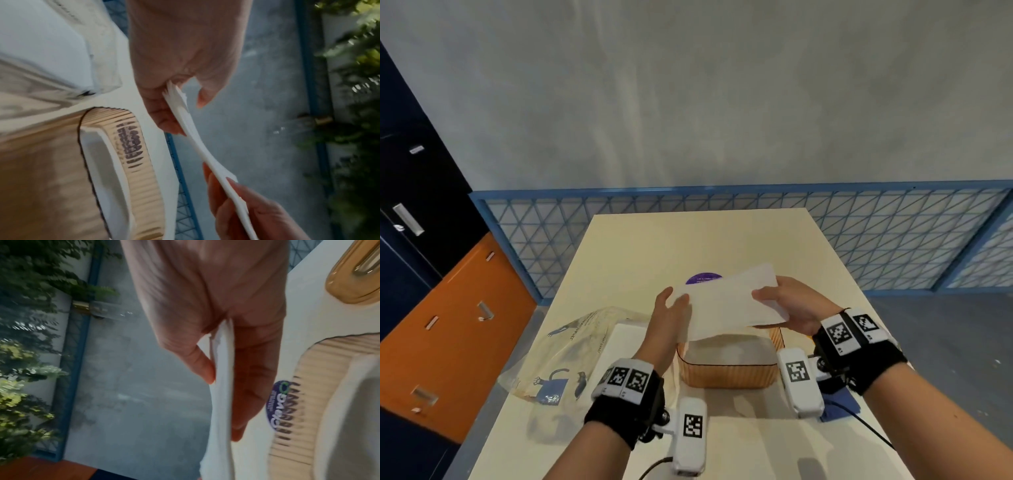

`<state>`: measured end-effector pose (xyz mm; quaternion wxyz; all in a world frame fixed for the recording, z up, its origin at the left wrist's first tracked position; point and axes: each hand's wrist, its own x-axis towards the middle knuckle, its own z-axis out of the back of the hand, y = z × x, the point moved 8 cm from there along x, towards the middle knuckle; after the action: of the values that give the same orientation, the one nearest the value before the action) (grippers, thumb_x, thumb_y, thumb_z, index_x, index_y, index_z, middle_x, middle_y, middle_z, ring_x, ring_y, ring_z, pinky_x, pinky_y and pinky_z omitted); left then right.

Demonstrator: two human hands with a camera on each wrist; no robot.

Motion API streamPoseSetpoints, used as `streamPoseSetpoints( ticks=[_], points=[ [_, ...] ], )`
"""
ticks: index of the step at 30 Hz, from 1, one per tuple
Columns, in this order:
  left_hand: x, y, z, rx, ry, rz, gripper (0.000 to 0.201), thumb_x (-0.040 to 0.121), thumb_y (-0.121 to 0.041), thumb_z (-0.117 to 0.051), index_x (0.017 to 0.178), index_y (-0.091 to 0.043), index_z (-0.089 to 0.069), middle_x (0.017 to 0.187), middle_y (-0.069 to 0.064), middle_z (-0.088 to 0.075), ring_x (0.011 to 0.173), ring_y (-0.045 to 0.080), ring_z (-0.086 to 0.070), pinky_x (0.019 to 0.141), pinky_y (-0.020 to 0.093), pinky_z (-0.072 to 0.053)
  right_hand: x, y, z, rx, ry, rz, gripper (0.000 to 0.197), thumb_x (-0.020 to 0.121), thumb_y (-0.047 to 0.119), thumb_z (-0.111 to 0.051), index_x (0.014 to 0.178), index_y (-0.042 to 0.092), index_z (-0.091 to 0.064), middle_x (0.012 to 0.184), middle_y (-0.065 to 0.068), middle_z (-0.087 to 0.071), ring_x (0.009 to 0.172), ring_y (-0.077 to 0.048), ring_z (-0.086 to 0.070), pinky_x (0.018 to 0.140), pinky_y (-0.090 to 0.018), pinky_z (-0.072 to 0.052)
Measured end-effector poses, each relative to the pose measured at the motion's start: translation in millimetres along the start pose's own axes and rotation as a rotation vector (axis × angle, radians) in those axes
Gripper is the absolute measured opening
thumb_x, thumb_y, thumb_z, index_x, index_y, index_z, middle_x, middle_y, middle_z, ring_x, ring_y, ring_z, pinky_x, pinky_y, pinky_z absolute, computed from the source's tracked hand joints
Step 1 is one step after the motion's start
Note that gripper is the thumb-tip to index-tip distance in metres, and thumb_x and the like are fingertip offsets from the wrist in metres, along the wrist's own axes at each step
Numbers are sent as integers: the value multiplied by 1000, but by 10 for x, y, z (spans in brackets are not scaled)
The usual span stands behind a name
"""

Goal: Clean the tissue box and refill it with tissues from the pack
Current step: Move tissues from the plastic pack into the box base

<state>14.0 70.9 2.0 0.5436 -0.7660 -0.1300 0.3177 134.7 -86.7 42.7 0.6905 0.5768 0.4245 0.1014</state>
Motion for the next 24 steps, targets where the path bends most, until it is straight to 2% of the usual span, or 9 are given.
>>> streamPoseSetpoints(
  ticks=[2, 4, 7, 9, 11, 12, 14, 17, 24],
  points=[
    [73, -19, 2, 244, -62, -55, 56, 96, -11, -43, 146, -21, -20, 136, 12, -48, 113, 28, -55, 90, 36, -49, 52, -190, 65, -60, -79, -60, 26, 89, -2, -52, 115, -2, -55, 116, -20, -62, 108, -37, -59, 90, -46, -49],
    [95, -19, -38, 519, -92, -117, 59, 95, -2, -38, 148, -17, -16, 137, 15, -48, 118, 29, -52, 92, 31, -45, 160, -359, 135, -204, -160, -87, 21, 84, -5, -51, 105, -8, -55, 107, -25, -62, 102, -37, -60, 86, -46, -50],
    [116, 107, -102, 875, -102, -161, 64, 93, 1, -36, 149, -17, -12, 120, 18, -59, 104, 30, -59, 84, 33, -48, 220, -476, 164, -573, -293, -117, 8, 81, -5, -46, 75, -2, -50, 72, -11, -51, 67, -24, -50, 55, -26, -40],
    [167, 184, -164, 1089, -66, -206, 69, 92, 1, -38, 150, -18, -7, 108, 16, -64, 95, 29, -62, 80, 36, -50, 242, -533, 172, -758, -362, -132, 31, 86, -3, -43, 61, 14, -34, 68, -2, -43, 59, -16, -41, 49, -21, -28],
    [209, 247, -246, 1250, -17, -219, 70, 93, 1, -37, 150, -17, -1, 112, 16, -61, 99, 28, -61, 81, 35, -48, 224, -537, 88, -918, -352, -120, 20, 91, 2, -41, 77, 14, -49, 96, -10, -60, 88, -25, -58, 66, -27, -43],
    [218, 272, -279, 1307, -4, -217, 69, 94, -1, -36, 150, -17, 1, 118, 16, -58, 105, 28, -59, 84, 35, -47, 225, -546, 52, -951, -341, -111, 17, 93, 4, -40, 99, 8, -55, 115, -14, -60, 108, -30, -57, 81, -31, -46],
    [228, 299, -328, 1408, -15, -219, 67, 95, -2, -35, 150, -16, 0, 130, 15, -48, 115, 27, -53, 90, 35, -47, 234, -576, 22, -996, -345, -97, 34, 94, 5, -40, 128, 2, -43, 131, -19, -52, 122, -32, -50, 98, -34, -41],
    [247, 297, -339, 1486, -71, -229, 64, 95, 1, -33, 150, -16, -5, 135, 15, -39, 118, 28, -50, 92, 36, -47, 233, -566, -1, -1015, -349, -95, 38, 94, 4, -40, 132, 0, -38, 133, -20, -48, 124, -32, -48, 99, -34, -40],
    [380, 352, -325, 1333, 16, -58, 64, 94, 0, -33, 150, -12, -6, 131, 18, -52, 119, 30, -53, 96, 37, -44, 261, -507, 27, -1076, -331, -132, 35, 92, 3, -42, 126, -4, -39, 131, -22, -49, 120, -32, -51, 95, -33, -45]
  ],
)
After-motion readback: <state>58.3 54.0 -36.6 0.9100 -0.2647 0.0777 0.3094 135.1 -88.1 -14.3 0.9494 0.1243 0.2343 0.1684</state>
